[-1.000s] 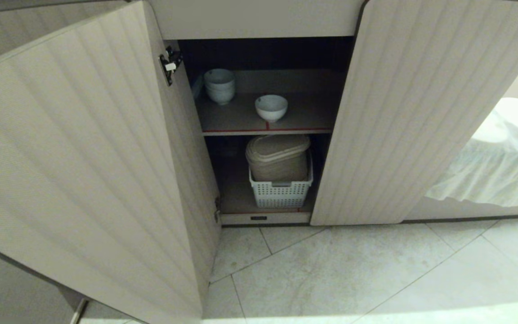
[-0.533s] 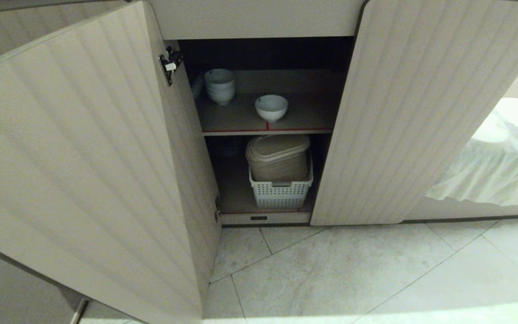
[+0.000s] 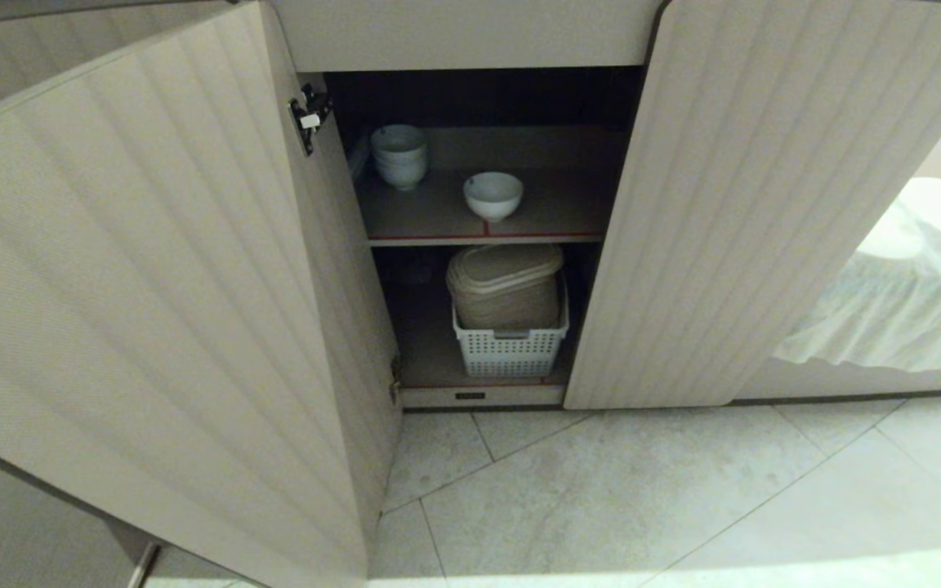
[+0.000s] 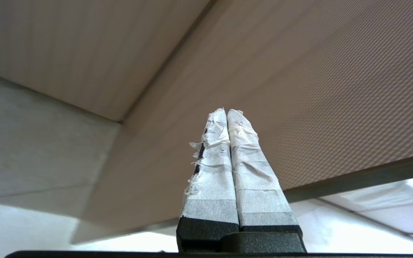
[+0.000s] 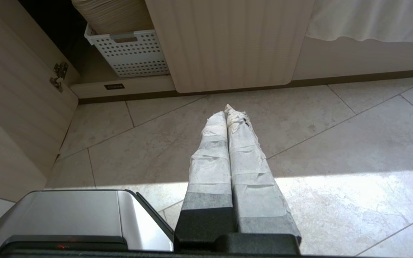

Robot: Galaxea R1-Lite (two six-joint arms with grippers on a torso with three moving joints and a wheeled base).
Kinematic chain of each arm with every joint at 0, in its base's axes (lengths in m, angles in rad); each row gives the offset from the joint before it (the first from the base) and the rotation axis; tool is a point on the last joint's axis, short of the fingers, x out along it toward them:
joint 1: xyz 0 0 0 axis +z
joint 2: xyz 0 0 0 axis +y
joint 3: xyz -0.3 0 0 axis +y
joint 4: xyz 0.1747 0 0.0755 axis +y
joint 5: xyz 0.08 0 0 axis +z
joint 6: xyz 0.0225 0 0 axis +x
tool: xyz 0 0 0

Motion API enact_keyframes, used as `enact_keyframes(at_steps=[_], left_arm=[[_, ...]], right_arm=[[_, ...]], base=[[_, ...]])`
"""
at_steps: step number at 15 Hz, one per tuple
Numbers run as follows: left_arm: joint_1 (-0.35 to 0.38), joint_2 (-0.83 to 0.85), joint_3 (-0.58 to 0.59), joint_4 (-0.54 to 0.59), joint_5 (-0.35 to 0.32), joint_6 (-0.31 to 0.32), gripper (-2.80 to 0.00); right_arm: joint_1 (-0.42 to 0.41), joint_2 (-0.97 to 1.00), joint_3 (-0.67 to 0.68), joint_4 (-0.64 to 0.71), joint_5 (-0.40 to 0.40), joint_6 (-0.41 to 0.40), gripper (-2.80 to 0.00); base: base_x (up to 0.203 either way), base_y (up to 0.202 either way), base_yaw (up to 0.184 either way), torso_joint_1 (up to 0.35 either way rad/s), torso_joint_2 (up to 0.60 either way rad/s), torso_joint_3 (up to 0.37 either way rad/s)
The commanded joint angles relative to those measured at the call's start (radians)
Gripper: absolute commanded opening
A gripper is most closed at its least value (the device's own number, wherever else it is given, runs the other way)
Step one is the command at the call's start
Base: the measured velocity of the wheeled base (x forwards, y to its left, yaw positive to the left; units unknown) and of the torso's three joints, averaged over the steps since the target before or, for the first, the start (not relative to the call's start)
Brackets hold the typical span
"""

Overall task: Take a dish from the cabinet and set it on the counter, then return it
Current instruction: Close the cabinet door

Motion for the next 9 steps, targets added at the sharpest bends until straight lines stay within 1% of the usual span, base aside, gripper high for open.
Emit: enact_keyframes(at_steps=[1,5,9], left_arm=[[-0.001,-0.003,0.000,0.002,-0.021,-0.028,-2.80],[0.000,-0.023,-0.006,0.049,-0.105,-0.030,-2.80],[0.000,-0.022,-0.007,0.049,-0.128,-0.031,-2.80]], right_arm=[[0.000,0.000,0.000,0.001,0.001,0.001,-2.80],[0.001,0.000,0.000,0.001,0.001,0.001,-2.80],[0.001,0.000,0.000,0.001,0.001,0.001,-2.80]], base=[[0.000,0.000,0.000,0.000,0.00,0.000],[0.000,0.000,0.000,0.000,0.00,0.000],[0.000,0.000,0.000,0.000,0.00,0.000]])
